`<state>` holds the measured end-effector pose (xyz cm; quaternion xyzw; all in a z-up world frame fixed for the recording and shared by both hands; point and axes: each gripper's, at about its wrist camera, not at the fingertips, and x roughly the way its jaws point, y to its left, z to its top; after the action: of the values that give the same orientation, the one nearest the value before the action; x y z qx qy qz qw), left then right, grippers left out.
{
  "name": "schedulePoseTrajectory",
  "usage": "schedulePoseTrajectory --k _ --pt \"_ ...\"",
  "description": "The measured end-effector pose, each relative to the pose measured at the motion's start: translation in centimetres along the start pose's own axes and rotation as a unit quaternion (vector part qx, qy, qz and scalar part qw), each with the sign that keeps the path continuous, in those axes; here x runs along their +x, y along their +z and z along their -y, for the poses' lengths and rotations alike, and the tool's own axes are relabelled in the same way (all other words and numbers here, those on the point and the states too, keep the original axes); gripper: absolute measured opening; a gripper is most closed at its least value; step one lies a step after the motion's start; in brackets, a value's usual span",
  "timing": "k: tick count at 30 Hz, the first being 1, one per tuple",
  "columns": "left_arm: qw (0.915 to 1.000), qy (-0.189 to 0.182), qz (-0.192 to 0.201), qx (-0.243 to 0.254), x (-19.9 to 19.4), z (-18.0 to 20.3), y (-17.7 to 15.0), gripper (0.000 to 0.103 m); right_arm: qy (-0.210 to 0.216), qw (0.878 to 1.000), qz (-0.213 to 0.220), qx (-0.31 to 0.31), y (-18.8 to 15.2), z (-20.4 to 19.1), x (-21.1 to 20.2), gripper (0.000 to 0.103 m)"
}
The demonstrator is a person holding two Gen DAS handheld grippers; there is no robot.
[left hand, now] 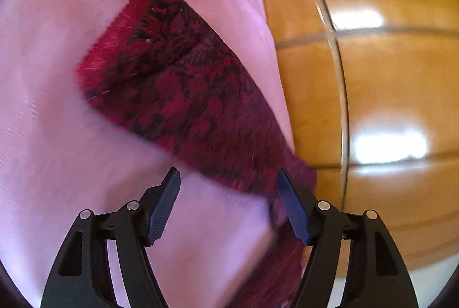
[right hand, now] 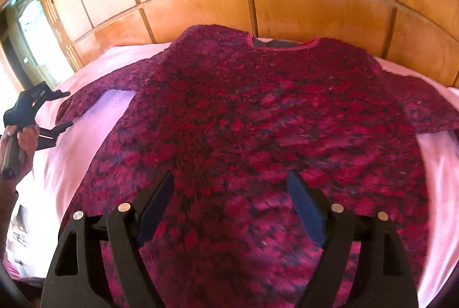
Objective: Fold small clothes
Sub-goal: 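Release the sweater with both grippers, leaving it spread flat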
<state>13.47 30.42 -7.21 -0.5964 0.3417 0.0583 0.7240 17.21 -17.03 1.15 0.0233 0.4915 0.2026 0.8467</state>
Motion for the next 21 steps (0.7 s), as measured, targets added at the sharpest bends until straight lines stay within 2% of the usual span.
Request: schedulePoseTrajectory --k 1,2,3,4,8,10,12,16,17,18,20,21 --pt "1.0 0.001 0.006 -0.006 0.7 0.3 0.4 0.067 -0.004 1.0 -0.005 0.005 -0.1 0.0 0.7 0.08" --pt "0.9999 0.003 0.014 -0.004 1.1 0.4 0.6 0.058 -0.008 1.0 -0.008 0.007 -0.4 0.2 0.7 0.08" --pt "0.9993 0.021 0.029 0.007 1.0 0.8 1.2 0.024 -0.01 1.0 -0.013 0.011 -0.6 0.3 1.2 0.08" --pt "0.9985 0.036 0.036 0.02 1.2 1.2 2.0 0.01 -0.01 1.0 -0.017 0.016 -0.9 0.5 1.6 0.081" --pt "0.9899 0.09 0.086 0.068 0.3 2.8 4.7 0.009 -0.012 1.0 -0.005 0.011 -1.7 0.6 1.8 0.081" --pt "0.976 0.13 0.129 0.118 -0.6 4.5 6.5 0.008 -0.016 1.0 -0.006 0.01 -1.8 0.4 1.9 0.082" --pt "0.9638 0.161 0.148 0.152 -0.9 5.2 7.3 0.008 -0.02 1.0 -0.009 0.008 -1.8 0.2 2.2 0.084" --pt "0.9393 0.247 0.134 0.196 1.9 5.1 7.9 0.01 -0.053 0.998 -0.012 -0.026 -2.1 -1.1 3.4 0.089" --pt "0.9379 0.253 0.134 0.196 2.0 4.8 7.4 0.01 -0.056 0.998 -0.012 -0.028 -2.2 -1.2 3.6 0.089" --pt "0.9406 0.246 0.137 0.19 1.7 4.5 7.4 0.012 -0.055 0.998 -0.012 -0.026 -2.2 -1.2 3.7 0.09" --pt "0.9545 0.209 0.131 0.168 0.6 4.2 6.3 0.029 -0.048 0.999 -0.012 -0.021 -2.2 -1.0 3.7 0.09" --pt "0.9645 0.169 0.123 0.161 -0.2 4.2 5.0 0.037 -0.047 0.999 -0.011 -0.02 -2.2 -1.0 3.7 0.09"
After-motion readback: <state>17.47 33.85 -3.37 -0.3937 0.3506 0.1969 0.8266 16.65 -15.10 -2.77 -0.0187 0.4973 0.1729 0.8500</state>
